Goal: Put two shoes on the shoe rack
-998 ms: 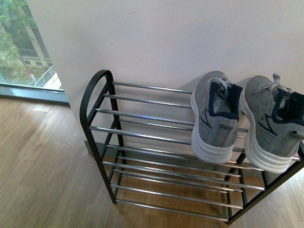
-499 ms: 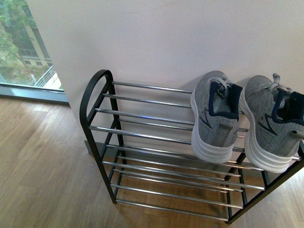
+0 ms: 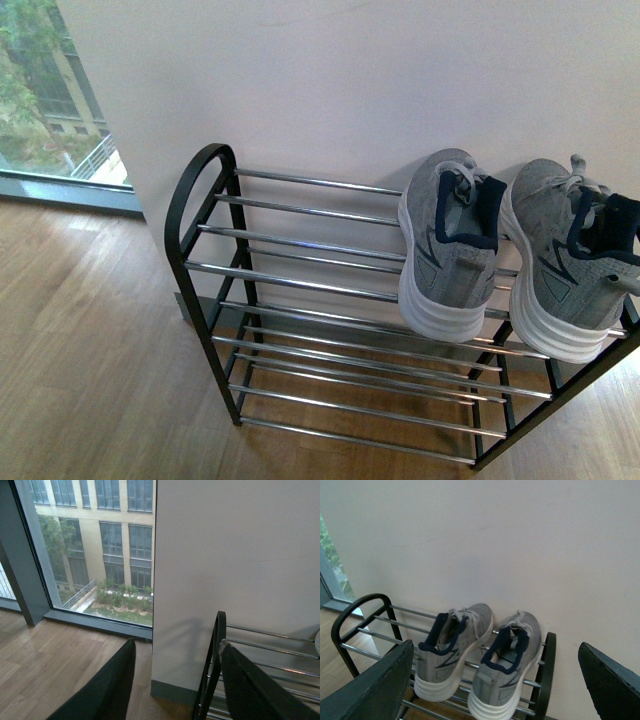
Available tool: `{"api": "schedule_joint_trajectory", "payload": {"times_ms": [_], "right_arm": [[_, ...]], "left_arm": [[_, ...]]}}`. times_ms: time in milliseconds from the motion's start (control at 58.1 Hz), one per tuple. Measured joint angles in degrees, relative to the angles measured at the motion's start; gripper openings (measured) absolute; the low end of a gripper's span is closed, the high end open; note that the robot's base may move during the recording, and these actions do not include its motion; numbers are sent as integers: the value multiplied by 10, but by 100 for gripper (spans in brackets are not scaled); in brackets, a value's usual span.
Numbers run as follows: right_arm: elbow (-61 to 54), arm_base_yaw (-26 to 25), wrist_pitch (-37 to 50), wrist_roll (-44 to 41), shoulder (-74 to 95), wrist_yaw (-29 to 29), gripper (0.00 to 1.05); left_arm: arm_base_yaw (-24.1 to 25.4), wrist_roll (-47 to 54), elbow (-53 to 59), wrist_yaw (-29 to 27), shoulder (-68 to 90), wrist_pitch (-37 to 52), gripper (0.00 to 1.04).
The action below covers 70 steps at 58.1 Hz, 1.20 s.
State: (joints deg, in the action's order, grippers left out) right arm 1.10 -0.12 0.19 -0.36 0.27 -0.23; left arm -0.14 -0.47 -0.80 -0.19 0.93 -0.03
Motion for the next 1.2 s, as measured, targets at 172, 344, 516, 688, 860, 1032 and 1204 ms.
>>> {"api": "schedule_joint_trajectory", "payload": {"times_ms": [172, 344, 516, 688, 860, 1032, 1204], "right_arm": [[0, 0, -1, 0, 0, 3, 95], [0, 1, -2, 2, 0, 4, 95], [0, 1, -2, 1, 0, 4, 95], [0, 1, -2, 2, 0, 4, 95], [0, 1, -2, 2, -1, 4, 95], [0, 1, -2, 1, 0, 2, 95], [0, 1, -2, 2, 0, 3, 95]], "left_arm": [[0, 0, 0, 2, 0, 0, 88], [0, 2, 0, 2, 0, 0, 95], [0, 2, 0, 2, 0, 0, 95], [0, 2, 0, 2, 0, 0, 95], [0, 2, 0, 2, 0, 0, 95], [1, 2, 0, 2, 0, 0, 95], [1, 2, 0, 2, 0, 0, 95]]}}
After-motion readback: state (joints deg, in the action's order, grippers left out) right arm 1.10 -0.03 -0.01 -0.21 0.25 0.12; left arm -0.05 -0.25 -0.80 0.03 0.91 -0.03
